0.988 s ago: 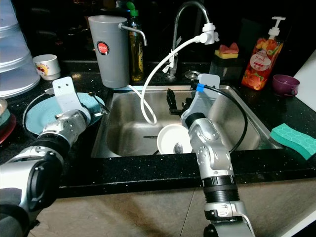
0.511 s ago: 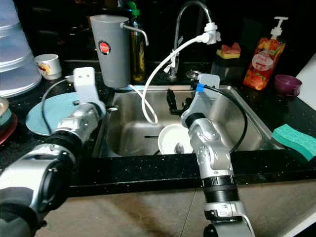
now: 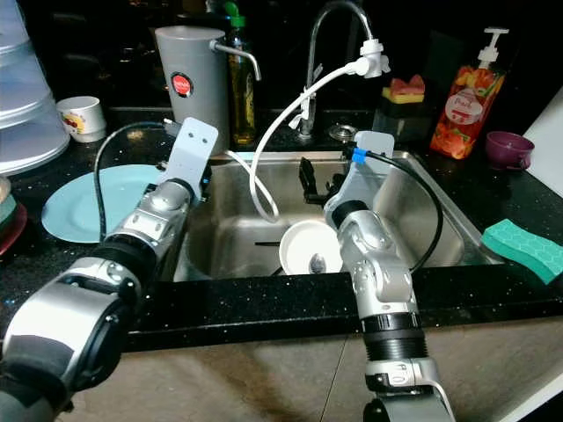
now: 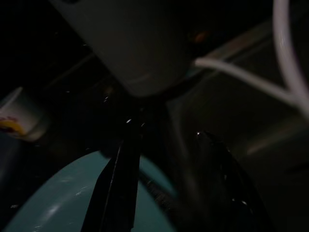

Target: Kitchen organization

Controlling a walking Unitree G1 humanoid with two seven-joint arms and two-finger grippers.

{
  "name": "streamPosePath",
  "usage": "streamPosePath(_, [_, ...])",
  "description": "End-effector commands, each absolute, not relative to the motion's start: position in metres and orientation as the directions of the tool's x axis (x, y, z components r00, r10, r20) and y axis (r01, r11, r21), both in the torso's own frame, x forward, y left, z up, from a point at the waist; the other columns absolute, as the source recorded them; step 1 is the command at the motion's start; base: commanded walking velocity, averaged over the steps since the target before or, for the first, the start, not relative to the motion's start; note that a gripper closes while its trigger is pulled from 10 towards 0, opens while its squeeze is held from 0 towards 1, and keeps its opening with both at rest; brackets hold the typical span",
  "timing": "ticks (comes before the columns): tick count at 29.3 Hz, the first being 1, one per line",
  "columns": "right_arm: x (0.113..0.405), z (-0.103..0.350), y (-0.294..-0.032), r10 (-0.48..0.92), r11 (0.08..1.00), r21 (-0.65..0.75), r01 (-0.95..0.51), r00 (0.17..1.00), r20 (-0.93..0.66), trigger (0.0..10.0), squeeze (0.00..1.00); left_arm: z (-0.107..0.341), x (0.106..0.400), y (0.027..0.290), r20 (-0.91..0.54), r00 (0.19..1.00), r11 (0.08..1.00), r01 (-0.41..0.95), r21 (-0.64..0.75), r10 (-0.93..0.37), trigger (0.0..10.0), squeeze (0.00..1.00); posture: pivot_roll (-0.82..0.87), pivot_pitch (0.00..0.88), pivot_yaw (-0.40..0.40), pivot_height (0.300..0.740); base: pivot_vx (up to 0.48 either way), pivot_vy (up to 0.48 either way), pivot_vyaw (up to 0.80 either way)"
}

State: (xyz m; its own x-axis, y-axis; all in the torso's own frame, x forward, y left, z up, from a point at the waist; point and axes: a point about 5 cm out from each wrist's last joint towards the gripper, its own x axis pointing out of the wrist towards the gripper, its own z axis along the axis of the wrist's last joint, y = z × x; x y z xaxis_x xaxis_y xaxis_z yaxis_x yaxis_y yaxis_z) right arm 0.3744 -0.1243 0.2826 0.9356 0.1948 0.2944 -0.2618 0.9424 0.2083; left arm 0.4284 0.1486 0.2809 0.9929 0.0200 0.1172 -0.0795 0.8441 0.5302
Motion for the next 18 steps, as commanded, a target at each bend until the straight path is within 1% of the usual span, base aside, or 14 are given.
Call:
streamPosePath(1, [0.374, 0.28, -0.127, 0.186, 0.943, 0.217, -0.252, 0.94, 0.285, 10.0, 0.0, 0.275, 0.427, 0.154, 0.092, 0.996, 0.801, -0.061, 0.596, 0.007, 10.0, 0.0, 0.0, 0.131, -0.033, 0.74, 0.0, 0.0, 0.0])
streamPosePath(3, [0.374, 0.279, -0.125, 0.189, 0.941, 0.22, -0.256, 0.94, 0.283, 10.0, 0.0, 0.265, 0.425, 0.16, 0.043, 0.999, 0.723, -0.007, 0.691, -0.032, 10.0, 0.0, 0.0, 0.131, -0.033, 0.74, 0.0, 0.0, 0.0])
streamPosePath(4, [0.374, 0.279, -0.125, 0.189, 0.941, 0.22, -0.256, 0.94, 0.283, 10.0, 0.0, 0.265, 0.425, 0.16, 0.043, 0.999, 0.723, -0.007, 0.691, -0.032, 10.0, 0.0, 0.0, 0.131, -0.033, 0.74, 0.0, 0.0, 0.0])
streamPosePath(6, [0.375, 0.279, -0.124, 0.191, 0.94, 0.222, -0.258, 0.94, 0.283, 10.0, 0.0, 0.258, 0.424, 0.161, 0.001, 0.998, 0.66, 0.042, 0.75, -0.064, 10.0, 0.0, 0.01, 0.13, -0.034, 0.74, 0.0, 0.0, 0.0])
streamPosePath(7, [0.375, 0.279, -0.124, 0.192, 0.94, 0.222, -0.259, 0.94, 0.283, 10.0, 0.0, 0.256, 0.424, 0.161, -0.011, 0.997, 0.64, 0.056, 0.766, -0.074, 10.0, 0.0, 0.01, 0.13, -0.034, 0.74, 0.0, 0.0, 0.0])
streamPosePath(8, [0.375, 0.279, -0.124, 0.192, 0.94, 0.222, -0.259, 0.94, 0.283, 10.0, 0.0, 0.256, 0.424, 0.161, -0.011, 0.997, 0.64, 0.056, 0.766, -0.074, 10.0, 0.0, 0.01, 0.13, -0.034, 0.74, 0.0, 0.0, 0.0])
streamPosePath(9, [0.375, 0.279, -0.124, 0.191, 0.94, 0.223, -0.258, 0.94, 0.284, 10.0, 0.0, 0.254, 0.423, 0.159, -0.026, 0.995, 0.609, 0.079, 0.789, -0.094, 10.0, 0.0, 0.01, 0.13, -0.034, 0.74, 0.0, 0.0, 0.0])
streamPosePath(14, [0.375, 0.279, -0.124, 0.189, 0.941, 0.222, -0.256, 0.94, 0.284, 10.0, 0.0, 0.253, 0.422, 0.157, -0.033, 0.993, 0.579, 0.091, 0.811, -0.11, 10.0, 0.0, 0.01, 0.13, -0.034, 0.74, 0.0, 0.0, 0.0])
streamPosePath(18, [0.374, 0.279, -0.124, 0.187, 0.941, 0.223, -0.255, 0.94, 0.285, 10.0, 0.0, 0.253, 0.421, 0.154, -0.034, 0.992, 0.573, 0.1, 0.813, -0.125, 10.0, 0.0, 0.01, 0.13, -0.034, 0.74, 0.0, 0.0, 0.0])
